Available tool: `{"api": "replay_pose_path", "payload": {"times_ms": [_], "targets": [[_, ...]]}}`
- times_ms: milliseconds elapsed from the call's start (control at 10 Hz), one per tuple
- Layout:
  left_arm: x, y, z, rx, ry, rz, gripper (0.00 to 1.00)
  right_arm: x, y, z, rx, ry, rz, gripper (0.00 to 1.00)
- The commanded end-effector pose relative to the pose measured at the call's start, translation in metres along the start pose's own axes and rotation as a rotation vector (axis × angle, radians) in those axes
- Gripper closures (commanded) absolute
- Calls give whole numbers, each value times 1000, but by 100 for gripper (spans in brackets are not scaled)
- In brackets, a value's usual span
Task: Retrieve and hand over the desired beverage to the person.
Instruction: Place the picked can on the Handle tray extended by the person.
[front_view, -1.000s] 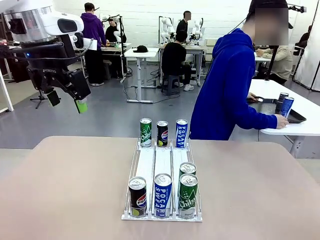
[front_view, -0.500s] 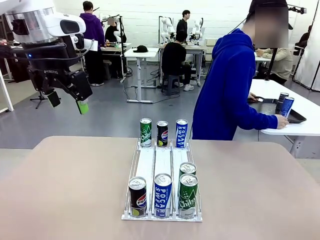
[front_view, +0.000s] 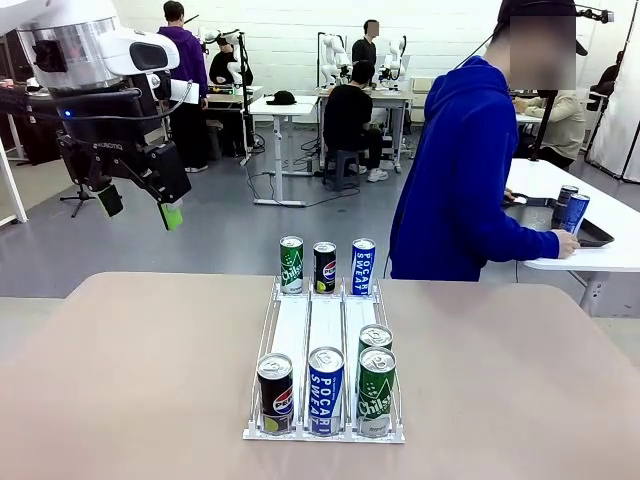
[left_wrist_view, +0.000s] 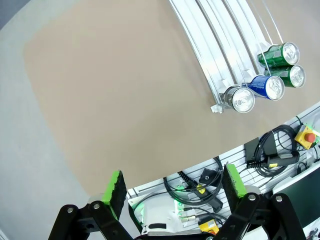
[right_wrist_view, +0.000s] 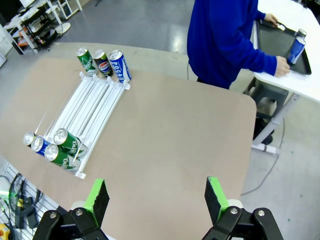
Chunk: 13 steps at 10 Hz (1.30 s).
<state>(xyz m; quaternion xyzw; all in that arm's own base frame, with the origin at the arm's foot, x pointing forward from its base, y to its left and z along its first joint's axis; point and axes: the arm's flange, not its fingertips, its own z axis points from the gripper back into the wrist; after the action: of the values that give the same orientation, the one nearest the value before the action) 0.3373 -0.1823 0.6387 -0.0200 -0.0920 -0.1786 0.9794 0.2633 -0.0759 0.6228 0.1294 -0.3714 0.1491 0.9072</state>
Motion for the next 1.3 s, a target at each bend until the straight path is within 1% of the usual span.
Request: {"api": "replay_pose_path", "payload": {"times_ms": [0,100,200,300,400,500,600,800,900,1000,1200], "targets": [[-2,13,7,-46,-29,-95,0,-1,0,-5,6,-14,6,0],[-5,34,18,-130,-98,-238,0,-1,0,-5,6,-14,6,0],[-9,64,28,-194,-182,-298,0,-1,0,-5,6,-14,6,0],[-18,100,39,-303,-242,-350,0,-1,0,-5,6,-14,6,0],[-33,132,54,-403,-310,-370,0,-1,0,-5,6,-14,6,0],[-52,157,65,-437,-396,-378,0,-1,0,-5,6,-14,6,0],[-65,169,63,-452,-432,-369,0,-1,0,-5,6,-14,6,0],[-85,184,49,-459,-394,-349,0,-1,0,-5,6,-14,6,0],[-94,182,46,-480,-404,-367,0,-1,0,-5,6,-14,6,0],[-105,180,43,-460,-415,-389,0,-1,0,-5,6,-14,6,0],[-115,177,40,-453,-448,-404,0,-1,0,-5,6,-14,6,0]]}}
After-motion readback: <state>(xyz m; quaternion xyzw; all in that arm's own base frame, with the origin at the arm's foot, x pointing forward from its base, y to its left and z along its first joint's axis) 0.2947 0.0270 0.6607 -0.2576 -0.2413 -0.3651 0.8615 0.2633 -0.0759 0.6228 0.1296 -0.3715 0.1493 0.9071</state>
